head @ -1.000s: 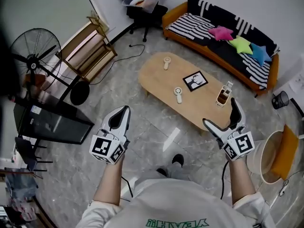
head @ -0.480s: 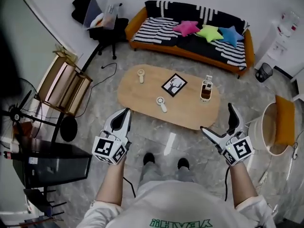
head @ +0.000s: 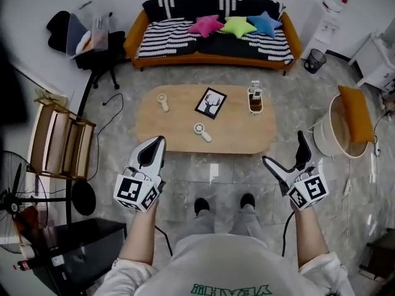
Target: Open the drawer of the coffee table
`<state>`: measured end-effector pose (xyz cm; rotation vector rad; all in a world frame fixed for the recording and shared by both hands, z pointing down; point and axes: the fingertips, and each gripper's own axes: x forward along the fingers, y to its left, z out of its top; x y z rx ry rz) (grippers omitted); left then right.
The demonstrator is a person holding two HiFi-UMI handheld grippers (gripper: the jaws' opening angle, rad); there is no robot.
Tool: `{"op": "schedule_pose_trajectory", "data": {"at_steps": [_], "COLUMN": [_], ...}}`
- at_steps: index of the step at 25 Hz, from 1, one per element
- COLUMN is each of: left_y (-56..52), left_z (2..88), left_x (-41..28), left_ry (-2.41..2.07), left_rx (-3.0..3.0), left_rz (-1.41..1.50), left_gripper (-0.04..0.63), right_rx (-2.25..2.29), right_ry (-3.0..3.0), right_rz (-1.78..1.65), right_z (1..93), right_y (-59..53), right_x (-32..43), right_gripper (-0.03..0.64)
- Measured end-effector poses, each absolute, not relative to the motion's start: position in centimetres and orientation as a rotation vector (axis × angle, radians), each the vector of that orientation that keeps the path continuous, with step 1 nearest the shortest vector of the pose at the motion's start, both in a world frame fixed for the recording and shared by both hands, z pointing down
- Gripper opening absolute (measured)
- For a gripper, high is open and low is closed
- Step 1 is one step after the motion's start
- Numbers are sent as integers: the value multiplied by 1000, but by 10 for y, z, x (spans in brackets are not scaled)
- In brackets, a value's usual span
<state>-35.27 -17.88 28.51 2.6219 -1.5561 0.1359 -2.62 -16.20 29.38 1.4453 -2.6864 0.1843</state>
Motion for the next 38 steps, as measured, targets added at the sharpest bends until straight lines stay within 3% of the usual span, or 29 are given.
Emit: {"op": "schedule_pose_trajectory", "data": {"at_steps": [19,38], "left_y": [-179,-199], "left_z": [336,624], "left_x": [-304,-268], "left_ry": [-1545,-1488], "left_rx": [2556,2444], "left_rz": [194,308], "left_gripper": [-2,-2], "right_rx": [1406,1164], "right_ry": [-2672,-2500], "right_rz": [292,895], "right_z": [348,762], "right_y": [-172,-127], "right_x": [4,-40], "right_gripper": [589,589]}}
